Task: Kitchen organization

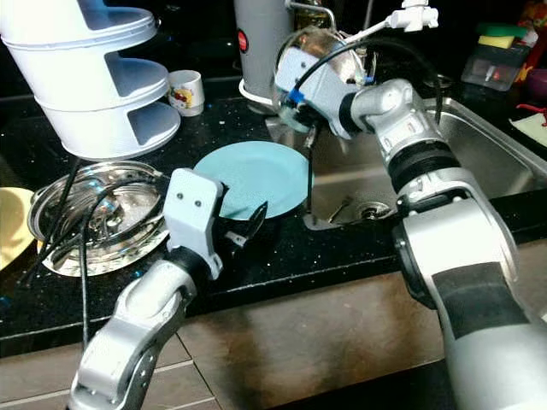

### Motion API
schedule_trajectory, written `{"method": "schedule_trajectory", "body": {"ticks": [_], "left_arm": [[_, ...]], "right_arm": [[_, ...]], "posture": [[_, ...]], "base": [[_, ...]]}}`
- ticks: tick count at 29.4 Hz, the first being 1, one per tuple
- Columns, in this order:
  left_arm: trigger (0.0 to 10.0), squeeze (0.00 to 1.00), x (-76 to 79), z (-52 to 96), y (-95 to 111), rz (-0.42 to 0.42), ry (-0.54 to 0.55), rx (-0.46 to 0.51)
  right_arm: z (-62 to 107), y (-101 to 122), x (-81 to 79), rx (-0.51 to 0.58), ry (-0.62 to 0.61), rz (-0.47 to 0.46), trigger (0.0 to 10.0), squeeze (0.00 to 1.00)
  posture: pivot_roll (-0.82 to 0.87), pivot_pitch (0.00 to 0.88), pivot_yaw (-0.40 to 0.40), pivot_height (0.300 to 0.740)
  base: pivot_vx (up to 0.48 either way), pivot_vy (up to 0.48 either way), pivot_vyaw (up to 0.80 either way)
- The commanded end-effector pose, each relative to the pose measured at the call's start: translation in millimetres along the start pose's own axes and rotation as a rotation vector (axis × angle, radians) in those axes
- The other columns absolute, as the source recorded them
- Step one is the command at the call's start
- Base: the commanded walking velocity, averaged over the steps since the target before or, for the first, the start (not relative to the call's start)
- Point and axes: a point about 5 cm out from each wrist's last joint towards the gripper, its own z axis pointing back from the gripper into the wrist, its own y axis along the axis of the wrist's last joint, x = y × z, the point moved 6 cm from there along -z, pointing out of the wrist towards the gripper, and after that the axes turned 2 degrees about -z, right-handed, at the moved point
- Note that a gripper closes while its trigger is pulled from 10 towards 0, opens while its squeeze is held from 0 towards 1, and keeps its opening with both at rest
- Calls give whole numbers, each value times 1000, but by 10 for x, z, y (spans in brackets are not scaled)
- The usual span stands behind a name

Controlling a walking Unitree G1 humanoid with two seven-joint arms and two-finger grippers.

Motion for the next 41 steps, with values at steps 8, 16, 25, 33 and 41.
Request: {"method": "schedule_trajectory", "body": {"ticks": [8,16,25,33,41], "left_arm": [[10000,0,44,16,56,2,-20,18],[10000,0,40,8,66,0,-23,21],[10000,0,54,43,14,6,-30,-2],[10000,0,210,107,-239,23,-123,-126],[10000,0,332,157,-314,36,-177,-168]], "right_arm": [[94,-374,236,-103,-207,-150,0,0],[51,-779,-17,-259,-130,-161,0,0],[130,-1136,-119,-415,-108,-130,1608,0],[61,-1200,-292,-446,-42,-68,10000,0],[-37,-1216,-437,-449,-38,-77,10000,0]], "posture": [[60,0,-7,740],[54,0,-4,740],[58,0,-4,740],[56,0,-3,740],[56,0,-4,740]], "base": [[0,0,0],[0,0,0],[0,0,0],[0,0,0],[0,0,0]]}}
